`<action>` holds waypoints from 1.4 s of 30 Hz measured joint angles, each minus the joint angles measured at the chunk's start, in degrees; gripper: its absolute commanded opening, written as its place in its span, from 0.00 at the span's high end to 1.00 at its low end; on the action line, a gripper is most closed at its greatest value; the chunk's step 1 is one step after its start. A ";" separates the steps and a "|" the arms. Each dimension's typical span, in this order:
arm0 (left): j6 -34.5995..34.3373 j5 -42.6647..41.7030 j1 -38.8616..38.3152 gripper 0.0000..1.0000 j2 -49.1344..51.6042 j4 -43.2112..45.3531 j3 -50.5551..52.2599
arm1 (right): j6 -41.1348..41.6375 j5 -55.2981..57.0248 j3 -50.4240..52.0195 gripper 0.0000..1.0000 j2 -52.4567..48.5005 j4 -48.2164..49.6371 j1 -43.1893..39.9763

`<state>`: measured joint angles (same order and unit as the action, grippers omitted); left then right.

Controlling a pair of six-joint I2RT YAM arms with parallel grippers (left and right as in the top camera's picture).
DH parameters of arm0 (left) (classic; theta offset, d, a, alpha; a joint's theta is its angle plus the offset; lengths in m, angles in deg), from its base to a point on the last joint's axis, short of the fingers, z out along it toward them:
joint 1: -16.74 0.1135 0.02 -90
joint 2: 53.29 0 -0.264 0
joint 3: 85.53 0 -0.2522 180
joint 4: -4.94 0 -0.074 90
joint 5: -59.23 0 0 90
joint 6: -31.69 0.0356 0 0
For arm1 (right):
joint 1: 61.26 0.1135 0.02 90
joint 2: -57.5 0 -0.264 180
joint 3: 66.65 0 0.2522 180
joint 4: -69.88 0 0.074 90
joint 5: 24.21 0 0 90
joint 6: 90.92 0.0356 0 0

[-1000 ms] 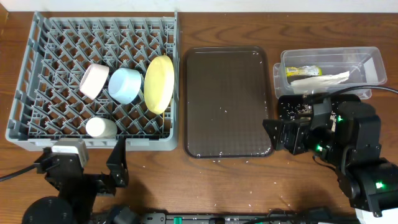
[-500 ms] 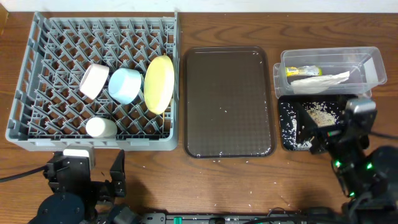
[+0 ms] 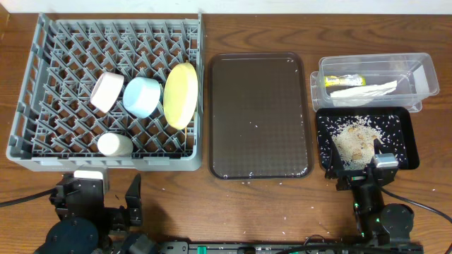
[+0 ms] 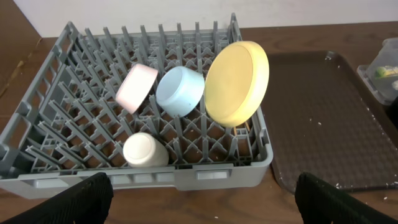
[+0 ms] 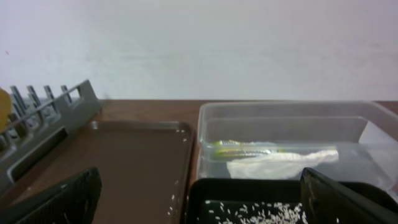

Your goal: Sort waste into correct bins and load items into the dishwasher

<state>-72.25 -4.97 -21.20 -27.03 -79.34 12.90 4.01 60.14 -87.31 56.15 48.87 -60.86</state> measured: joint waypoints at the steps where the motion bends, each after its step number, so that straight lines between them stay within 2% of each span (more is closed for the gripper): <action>1: -0.02 0.00 0.00 0.06 0.00 0.02 0.00 | 0.00 0.13 1.05 0.01 0.26 1.33 -0.15; 6: 0.00 0.02 0.00 0.06 0.00 0.02 0.00 | 0.00 0.37 5.16 0.01 0.61 6.75 -0.17; 17: -0.02 0.02 0.00 0.06 0.00 0.04 0.00 | 0.00 0.35 6.49 0.01 0.63 3.65 -0.17; 42: 0.00 0.02 0.00 0.06 0.00 0.02 0.00 | 0.00 0.39 6.49 0.01 0.66 3.65 -0.17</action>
<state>-72.25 -4.94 -21.20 -27.03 -79.32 12.90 4.01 60.53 -80.82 56.81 52.52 -61.03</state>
